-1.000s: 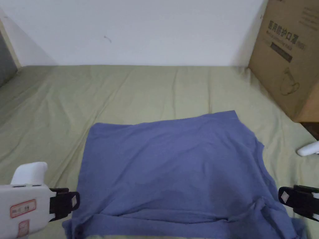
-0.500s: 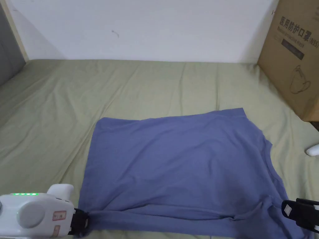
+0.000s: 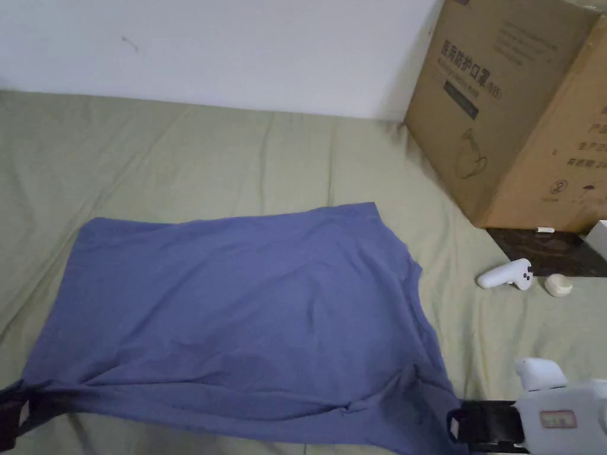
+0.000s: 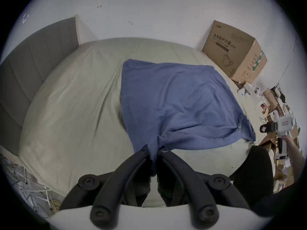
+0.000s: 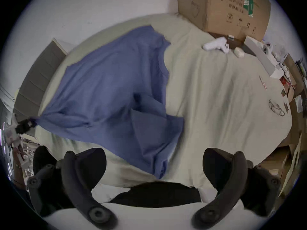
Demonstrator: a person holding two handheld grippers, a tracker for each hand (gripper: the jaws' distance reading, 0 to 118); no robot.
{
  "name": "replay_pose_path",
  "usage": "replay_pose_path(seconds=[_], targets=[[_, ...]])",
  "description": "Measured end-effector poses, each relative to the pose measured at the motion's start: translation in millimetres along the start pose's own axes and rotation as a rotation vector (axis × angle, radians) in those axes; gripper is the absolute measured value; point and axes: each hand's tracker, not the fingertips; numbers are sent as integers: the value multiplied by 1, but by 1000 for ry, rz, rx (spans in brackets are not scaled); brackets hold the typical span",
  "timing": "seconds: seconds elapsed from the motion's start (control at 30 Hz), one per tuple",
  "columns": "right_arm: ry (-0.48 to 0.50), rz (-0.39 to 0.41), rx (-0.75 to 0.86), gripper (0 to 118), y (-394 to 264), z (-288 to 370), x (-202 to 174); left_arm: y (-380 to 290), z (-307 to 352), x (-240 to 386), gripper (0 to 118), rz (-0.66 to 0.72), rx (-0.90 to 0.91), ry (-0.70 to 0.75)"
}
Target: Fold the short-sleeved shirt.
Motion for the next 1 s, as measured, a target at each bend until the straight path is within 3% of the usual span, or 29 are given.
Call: replay_pose_path(seconds=[0.07,0.1,0.17,0.2,0.23,0.27,0.3,0.4,0.53,0.7,0.73,0.8,0.87,1.0], targets=[[-27,-13,-80,114,-1,-33,18,-1,7,17,5,-20,-6,17],[-42,-3,-103,108,1,-44,21,-3,7,22,5,-22,-10,18],[-48,36,-164,75,5,-62,26,-2,0,7,5,-25,-23,25],[-52,52,-193,65,-11,-42,1,-4,-1,8,5,-26,-33,29],[-64,71,-218,65,-13,-44,-4,-5,-1,9,5,-26,-40,33],[-117,121,-182,53,-14,-38,-10,-6,-2,7,5,-26,-50,32],[-75,137,-164,50,-13,-28,-15,-7,-2,4,5,-32,-55,36],[-105,128,-131,10,-9,-31,7,-12,0,9,5,-52,-62,43],[-15,53,-89,4,-16,-3,15,-13,-3,5,5,-61,-79,37],[-69,123,-64,3,-29,37,-18,-13,-5,3,5,-82,-100,40],[-36,90,-84,3,-23,19,10,-13,-5,3,5,-81,-105,37],[-37,68,-82,3,-23,23,15,-14,-4,3,5,-82,-109,27],[-59,58,-53,3,-30,37,-2,-15,-3,2,5,-92,-112,27],[-12,21,49,3,-4,44,-1,-7,-10,0,5,-134,-119,43]])
